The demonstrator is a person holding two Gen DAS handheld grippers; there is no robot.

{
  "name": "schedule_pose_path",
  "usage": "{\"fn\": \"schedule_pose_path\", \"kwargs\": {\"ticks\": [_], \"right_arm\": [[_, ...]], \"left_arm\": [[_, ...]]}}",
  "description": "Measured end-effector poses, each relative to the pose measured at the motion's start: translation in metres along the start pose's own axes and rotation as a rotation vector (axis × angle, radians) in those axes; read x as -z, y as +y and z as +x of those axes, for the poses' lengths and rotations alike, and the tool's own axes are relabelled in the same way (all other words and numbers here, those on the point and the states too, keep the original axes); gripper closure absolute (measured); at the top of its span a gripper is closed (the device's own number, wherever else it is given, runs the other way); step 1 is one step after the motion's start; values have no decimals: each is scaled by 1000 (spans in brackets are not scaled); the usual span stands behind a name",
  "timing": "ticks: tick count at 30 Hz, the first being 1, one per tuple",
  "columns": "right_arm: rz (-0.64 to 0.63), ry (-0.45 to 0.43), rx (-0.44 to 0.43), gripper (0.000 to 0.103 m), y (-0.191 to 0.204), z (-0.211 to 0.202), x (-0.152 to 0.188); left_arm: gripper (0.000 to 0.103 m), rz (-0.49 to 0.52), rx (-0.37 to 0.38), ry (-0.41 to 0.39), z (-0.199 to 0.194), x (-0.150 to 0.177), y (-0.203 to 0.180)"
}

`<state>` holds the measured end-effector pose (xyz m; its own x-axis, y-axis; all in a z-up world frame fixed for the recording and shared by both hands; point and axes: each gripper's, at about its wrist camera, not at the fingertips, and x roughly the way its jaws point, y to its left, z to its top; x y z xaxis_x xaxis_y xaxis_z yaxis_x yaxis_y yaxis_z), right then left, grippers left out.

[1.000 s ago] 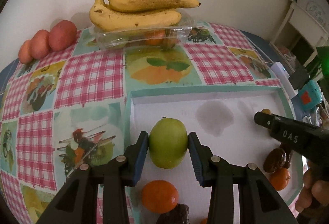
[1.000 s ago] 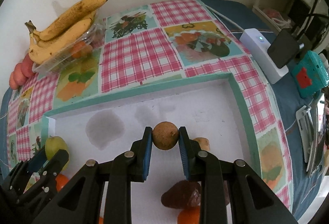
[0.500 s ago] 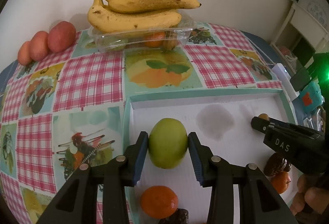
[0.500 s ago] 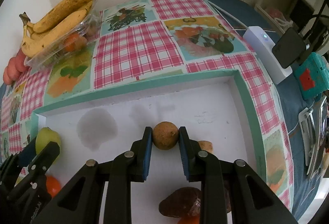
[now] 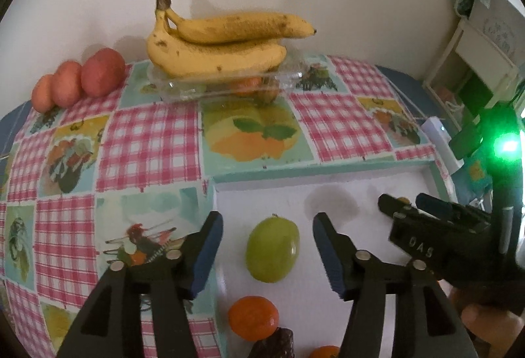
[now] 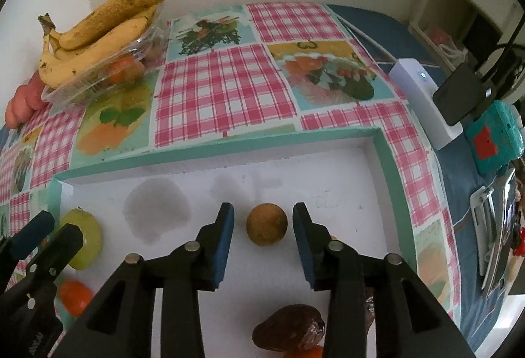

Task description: Organize fruits

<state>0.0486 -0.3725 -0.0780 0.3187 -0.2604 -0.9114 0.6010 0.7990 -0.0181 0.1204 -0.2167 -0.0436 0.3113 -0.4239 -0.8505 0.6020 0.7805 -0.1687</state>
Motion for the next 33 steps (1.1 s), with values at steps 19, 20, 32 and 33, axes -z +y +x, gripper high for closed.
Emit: {"fn": "schedule_pose_path", "kwargs": {"ticks": [19, 20, 32, 33], "right_arm": [[-40, -49, -11, 15, 11, -12, 0], [-42, -50, -12, 15, 12, -12, 0], [-62, -96, -30, 13, 30, -29, 9], [-62, -98, -36, 13, 32, -31, 11]], "left_arm": [[0, -182, -211, 50, -8, 9, 72], [0, -192, -214, 47, -9, 10, 75], [0, -206, -282, 6, -30, 29, 98], [0, -208, -281, 3, -32, 31, 99]]}}
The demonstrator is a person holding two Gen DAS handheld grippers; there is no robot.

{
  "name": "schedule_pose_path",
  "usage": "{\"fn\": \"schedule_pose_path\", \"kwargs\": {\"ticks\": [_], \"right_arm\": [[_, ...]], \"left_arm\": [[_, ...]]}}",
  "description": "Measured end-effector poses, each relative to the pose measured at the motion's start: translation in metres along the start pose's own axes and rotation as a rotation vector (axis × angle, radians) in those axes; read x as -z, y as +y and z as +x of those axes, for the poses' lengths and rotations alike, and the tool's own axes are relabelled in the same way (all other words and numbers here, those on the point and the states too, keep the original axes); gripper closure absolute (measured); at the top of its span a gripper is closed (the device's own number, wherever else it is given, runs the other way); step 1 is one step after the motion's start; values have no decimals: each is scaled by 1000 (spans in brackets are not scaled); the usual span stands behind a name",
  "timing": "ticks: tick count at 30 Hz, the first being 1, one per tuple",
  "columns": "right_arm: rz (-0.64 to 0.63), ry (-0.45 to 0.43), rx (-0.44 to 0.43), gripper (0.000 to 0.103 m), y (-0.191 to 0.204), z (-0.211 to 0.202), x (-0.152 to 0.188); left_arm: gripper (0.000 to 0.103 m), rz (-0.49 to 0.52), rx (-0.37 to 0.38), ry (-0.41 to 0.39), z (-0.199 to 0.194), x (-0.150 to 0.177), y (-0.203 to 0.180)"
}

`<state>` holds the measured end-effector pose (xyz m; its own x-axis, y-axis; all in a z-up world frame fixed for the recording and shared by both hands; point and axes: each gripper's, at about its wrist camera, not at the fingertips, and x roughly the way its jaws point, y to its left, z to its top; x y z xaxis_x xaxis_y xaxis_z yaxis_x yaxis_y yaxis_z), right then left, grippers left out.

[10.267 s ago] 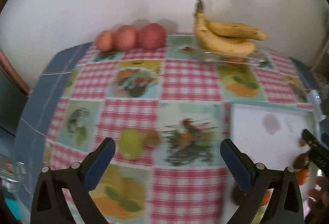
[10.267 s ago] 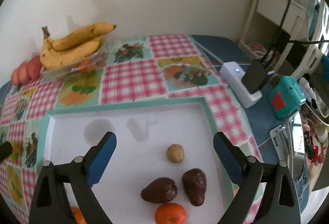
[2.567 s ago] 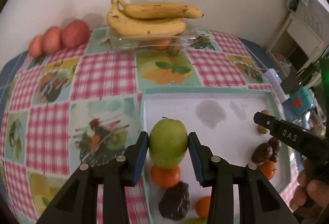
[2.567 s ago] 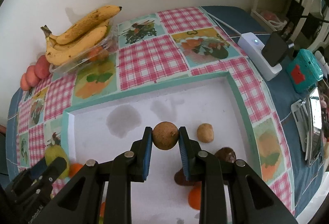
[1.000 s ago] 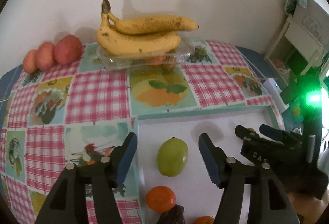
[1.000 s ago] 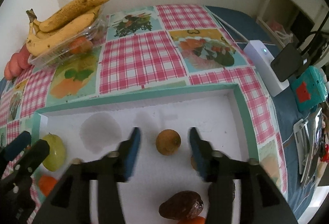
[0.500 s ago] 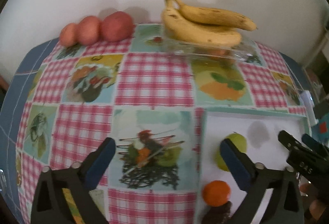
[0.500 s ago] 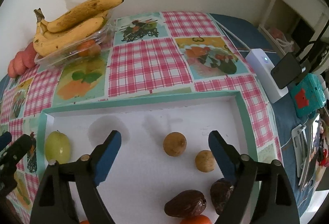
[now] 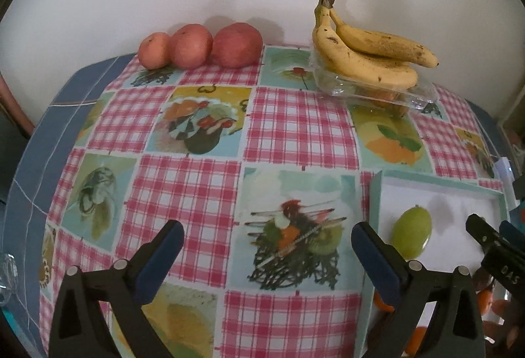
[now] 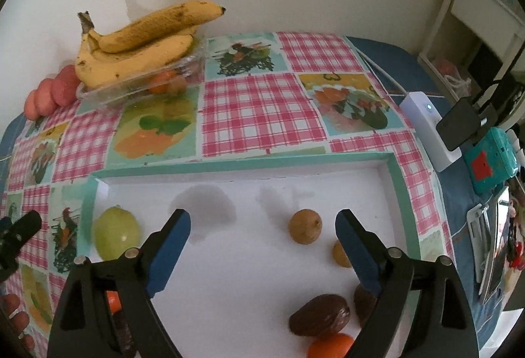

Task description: Organize fruits

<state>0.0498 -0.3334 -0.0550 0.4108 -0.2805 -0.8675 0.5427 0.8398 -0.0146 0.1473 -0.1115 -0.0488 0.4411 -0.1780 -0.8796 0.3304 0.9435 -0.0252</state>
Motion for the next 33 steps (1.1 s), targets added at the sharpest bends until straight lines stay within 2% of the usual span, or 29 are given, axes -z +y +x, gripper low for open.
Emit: {"fn": "schedule_pose_path", "kwargs": {"ticks": [4, 8, 12, 16, 18, 23, 30, 33], "right_arm": [[-11, -12, -15, 13, 10, -12, 10], [-41, -15, -18, 13, 17, -25, 20], [-51, -22, -28, 12, 20, -41, 32], [-60, -21, -48, 12, 24, -56, 48], [-74, -19, -49, 13, 27, -62, 57], [-104, -11, -50, 12, 32, -77, 80], [-123, 5, -66, 12, 32, -92, 111], [-118, 10, -79, 12, 30, -98, 123]], "left_arm": [[0, 12, -19, -19, -12, 8, 3], [0, -5, -26, -96, -37, 13, 8], [0, -5, -74, -135, -55, 23, 12], [0, 38, -191, -144, -70, 41, 8], [0, 63, -221, -144, -79, 49, 7], [0, 54, -185, -89, -97, 67, 13], [0, 90, -186, -18, -109, 106, 15], [0, 100, -197, -19, -115, 117, 14]]}}
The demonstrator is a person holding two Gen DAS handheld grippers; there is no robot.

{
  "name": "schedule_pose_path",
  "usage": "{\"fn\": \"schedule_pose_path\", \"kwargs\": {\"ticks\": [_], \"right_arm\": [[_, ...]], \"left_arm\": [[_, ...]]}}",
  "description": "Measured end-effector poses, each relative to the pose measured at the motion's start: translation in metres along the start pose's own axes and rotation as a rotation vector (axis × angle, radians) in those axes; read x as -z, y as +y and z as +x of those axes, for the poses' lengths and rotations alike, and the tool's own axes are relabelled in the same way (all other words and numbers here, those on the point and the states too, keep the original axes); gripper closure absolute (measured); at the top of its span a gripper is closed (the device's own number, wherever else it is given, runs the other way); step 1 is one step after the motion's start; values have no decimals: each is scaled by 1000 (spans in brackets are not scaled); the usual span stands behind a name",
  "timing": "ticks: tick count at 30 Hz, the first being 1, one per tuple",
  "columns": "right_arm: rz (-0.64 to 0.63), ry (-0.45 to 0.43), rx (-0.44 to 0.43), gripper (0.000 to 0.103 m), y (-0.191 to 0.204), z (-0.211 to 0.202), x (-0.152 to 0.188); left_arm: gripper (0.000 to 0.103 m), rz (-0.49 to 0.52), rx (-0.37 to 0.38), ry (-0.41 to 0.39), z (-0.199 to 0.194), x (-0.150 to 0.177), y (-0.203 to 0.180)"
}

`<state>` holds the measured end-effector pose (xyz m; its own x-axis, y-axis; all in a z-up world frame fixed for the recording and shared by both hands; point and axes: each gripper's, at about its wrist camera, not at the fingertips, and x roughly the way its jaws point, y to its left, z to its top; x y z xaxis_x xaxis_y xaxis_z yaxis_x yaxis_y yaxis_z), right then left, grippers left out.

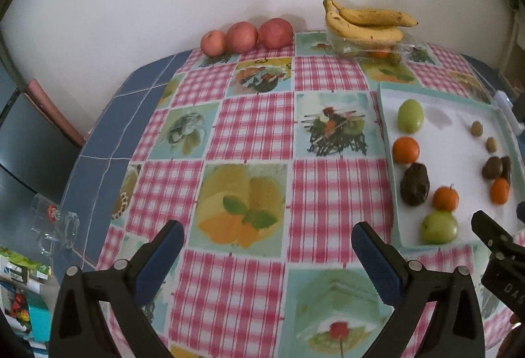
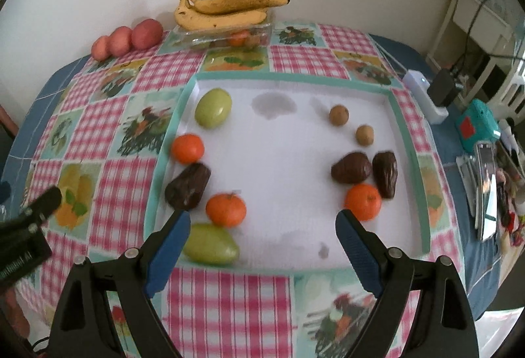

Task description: Organize fruits

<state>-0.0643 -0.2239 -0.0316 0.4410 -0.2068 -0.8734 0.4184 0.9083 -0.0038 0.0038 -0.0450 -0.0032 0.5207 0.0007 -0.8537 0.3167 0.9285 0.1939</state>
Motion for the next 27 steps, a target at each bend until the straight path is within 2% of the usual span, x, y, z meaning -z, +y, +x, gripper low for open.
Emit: {"fn": "schedule_pose_path", "kwargs": {"ticks": [7, 16, 27], "right_arm": [[1, -17, -21, 12, -1, -13, 17], [0, -38, -25, 12, 1, -21, 19], [-11, -36, -25, 12, 4, -23, 19]], "left_arm": [[0, 5, 27, -25, -13, 7, 5], [0, -36, 47, 37, -5, 8, 14], [0, -68, 79, 73, -1, 11, 23]]}}
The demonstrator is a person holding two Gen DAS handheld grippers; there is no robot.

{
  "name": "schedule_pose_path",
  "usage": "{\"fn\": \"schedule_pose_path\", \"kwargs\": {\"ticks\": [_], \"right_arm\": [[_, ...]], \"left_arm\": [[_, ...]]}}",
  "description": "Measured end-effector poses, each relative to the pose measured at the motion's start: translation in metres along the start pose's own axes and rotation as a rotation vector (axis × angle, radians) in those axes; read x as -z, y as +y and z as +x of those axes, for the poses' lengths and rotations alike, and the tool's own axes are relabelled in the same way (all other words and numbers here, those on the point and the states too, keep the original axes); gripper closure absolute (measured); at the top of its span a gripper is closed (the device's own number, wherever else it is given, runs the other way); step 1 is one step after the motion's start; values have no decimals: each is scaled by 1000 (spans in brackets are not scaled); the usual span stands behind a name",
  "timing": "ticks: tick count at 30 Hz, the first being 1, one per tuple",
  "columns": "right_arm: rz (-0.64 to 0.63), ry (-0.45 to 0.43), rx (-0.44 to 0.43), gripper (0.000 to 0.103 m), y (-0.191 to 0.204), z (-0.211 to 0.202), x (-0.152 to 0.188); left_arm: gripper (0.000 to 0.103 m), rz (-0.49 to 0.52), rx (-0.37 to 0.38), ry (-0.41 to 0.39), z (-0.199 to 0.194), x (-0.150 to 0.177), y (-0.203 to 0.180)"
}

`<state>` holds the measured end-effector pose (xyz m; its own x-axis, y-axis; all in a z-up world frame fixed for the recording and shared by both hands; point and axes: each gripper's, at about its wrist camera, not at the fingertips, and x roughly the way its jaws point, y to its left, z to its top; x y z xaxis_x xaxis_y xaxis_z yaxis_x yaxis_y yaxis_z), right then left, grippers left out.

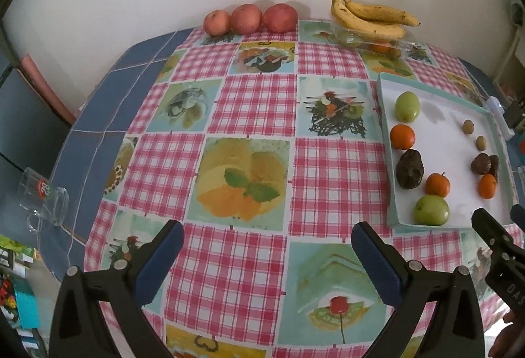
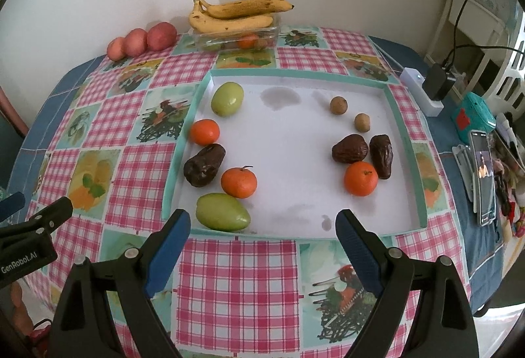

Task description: Organize fruits

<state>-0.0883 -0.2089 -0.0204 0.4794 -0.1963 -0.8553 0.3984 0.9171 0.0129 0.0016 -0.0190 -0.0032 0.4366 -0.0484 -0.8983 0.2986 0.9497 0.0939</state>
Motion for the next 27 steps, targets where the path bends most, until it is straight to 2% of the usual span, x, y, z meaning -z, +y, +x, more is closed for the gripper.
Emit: {"fn": "schedule_pose_path", "kwargs": {"ticks": [27], "right_arm": [[-5, -2, 3, 12, 0, -1, 0]], "left_arm": [[0, -14, 13, 3, -1, 0, 4]]}}
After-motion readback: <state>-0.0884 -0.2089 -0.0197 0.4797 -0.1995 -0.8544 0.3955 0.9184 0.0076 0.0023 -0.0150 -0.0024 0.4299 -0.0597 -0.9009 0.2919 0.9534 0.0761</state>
